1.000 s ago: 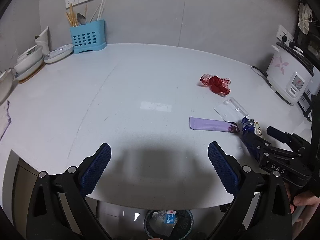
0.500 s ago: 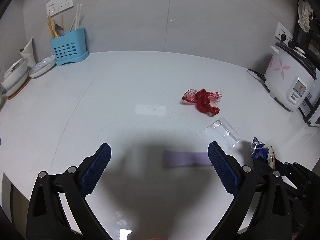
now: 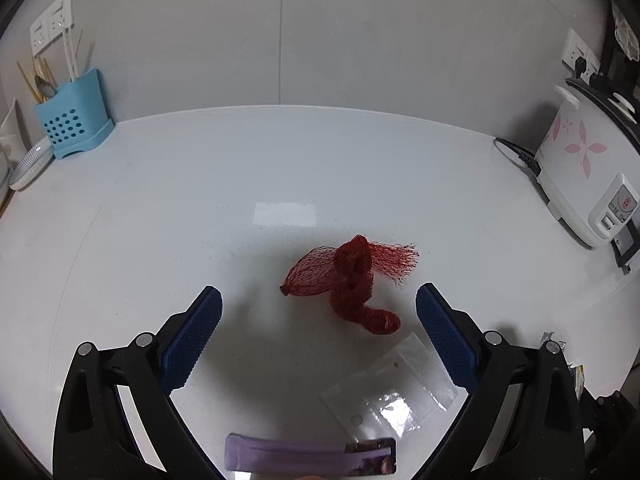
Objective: Collect trash
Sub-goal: 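Grasp the red mesh net with the left tool while the right tool grasps the blue snack bag, then carry the red net and blue snack bag down over the wastebasket with both tools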
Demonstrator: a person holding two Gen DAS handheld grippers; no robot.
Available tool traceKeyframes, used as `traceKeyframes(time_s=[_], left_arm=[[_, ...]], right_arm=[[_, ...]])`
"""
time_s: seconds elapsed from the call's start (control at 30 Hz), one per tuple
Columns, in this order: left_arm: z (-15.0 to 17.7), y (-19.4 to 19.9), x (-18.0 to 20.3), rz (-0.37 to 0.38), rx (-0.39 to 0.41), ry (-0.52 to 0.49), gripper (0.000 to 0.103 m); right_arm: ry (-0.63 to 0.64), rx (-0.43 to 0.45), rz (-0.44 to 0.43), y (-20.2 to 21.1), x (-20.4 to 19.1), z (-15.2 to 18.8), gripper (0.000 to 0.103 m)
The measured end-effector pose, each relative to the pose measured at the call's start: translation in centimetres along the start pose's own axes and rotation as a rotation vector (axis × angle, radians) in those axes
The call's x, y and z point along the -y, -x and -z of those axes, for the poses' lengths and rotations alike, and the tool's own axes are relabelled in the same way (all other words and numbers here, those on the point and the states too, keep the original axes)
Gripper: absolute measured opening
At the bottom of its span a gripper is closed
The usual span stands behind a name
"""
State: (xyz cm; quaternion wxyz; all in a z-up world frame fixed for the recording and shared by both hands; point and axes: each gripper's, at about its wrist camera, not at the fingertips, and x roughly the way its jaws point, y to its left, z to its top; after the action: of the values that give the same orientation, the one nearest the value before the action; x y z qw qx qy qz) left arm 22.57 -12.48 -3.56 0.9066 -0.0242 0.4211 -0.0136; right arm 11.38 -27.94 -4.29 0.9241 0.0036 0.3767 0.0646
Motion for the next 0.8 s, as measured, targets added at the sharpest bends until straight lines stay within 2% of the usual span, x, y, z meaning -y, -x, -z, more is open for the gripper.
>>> traceKeyframes(time_s=[0.2,0.43,0.57,0.63,0.67,0.73,0.8], left_arm=[[-0.7,-2.9,0.8,-0.02,-0.046,-0.009,0.093],[-0.9,-4.9,0.6,-0.046,-0.106,0.005,0.076],[-0.7,-5.1,0.5,-0.07,-0.107,0.001,0.054],[-0.8,-4.8,0.3,-0.07,-0.107,0.002,0.031],[-0.8,-4.7,0.2,-0.068,-0.11,0.003,0.023],[-0.8,-4.6,-0.1,-0.055,-0.114,0.006,0.016],[-0.6,-4.2,-0.5,-0.04,-0.11,0.014,0.015]], right_arm=[[-0.011,-0.005,0.005,-0.6,0.9,-0.3,0.026],[-0.011,-0.005,0.007,-0.7,0.9,-0.2,0.026],[-0.012,-0.008,0.01,-0.7,0.8,-0.1,0.026],[-0.011,-0.008,0.012,-0.6,0.7,-0.1,0.026],[-0.011,-0.007,0.012,-0.5,0.7,-0.1,0.026],[-0.015,-0.006,0.01,-0.4,0.7,-0.1,0.026],[-0.016,-0.005,0.01,-0.3,0.7,0.0,0.026]])
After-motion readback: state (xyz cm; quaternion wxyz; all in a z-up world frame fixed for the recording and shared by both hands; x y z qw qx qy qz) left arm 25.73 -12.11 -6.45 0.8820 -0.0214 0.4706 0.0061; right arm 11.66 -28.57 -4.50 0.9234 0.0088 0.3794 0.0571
